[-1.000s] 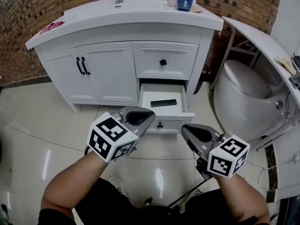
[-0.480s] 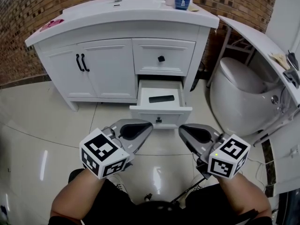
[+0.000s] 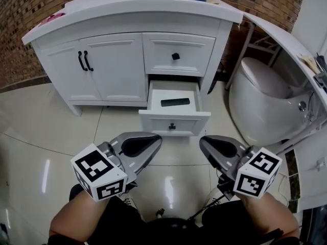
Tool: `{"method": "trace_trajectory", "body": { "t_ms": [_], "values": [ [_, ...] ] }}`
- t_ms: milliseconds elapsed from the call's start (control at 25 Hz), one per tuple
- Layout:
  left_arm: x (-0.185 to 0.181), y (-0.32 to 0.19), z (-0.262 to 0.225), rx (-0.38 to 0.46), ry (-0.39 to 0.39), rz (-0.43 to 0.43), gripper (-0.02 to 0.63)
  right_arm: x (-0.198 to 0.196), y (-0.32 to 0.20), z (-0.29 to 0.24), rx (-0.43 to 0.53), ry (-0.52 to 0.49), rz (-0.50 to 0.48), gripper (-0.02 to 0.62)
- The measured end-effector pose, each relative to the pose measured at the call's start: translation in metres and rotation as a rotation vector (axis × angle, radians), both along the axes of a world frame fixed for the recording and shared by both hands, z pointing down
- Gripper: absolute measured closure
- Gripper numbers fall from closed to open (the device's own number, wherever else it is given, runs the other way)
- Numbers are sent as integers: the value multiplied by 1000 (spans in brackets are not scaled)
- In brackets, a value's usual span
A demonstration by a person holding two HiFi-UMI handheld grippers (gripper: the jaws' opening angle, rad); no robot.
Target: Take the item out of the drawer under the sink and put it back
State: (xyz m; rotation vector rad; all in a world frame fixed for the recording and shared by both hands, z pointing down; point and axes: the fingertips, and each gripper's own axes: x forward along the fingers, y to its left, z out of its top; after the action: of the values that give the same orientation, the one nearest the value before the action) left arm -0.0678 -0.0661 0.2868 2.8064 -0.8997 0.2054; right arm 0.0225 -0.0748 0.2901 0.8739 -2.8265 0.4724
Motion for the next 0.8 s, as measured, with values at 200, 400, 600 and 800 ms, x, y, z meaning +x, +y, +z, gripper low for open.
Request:
{"method": "trace_trajectory", "body": {
  "t_ms": [200, 400, 600, 800],
  "values": [
    [11, 3, 10, -22, -19, 27, 601, -3, 3, 13, -20, 30, -14, 594],
    [12, 5, 8, -5, -25, 36, 601, -2, 2, 15, -28, 31, -8, 594],
    [9, 0, 12, 9, -60, 12, 601, -3, 1, 17, -38, 29, -8, 594],
    [9, 0, 13, 16, -78, 5, 601, -3, 0, 15, -39, 25, -3, 594]
  ]
}}
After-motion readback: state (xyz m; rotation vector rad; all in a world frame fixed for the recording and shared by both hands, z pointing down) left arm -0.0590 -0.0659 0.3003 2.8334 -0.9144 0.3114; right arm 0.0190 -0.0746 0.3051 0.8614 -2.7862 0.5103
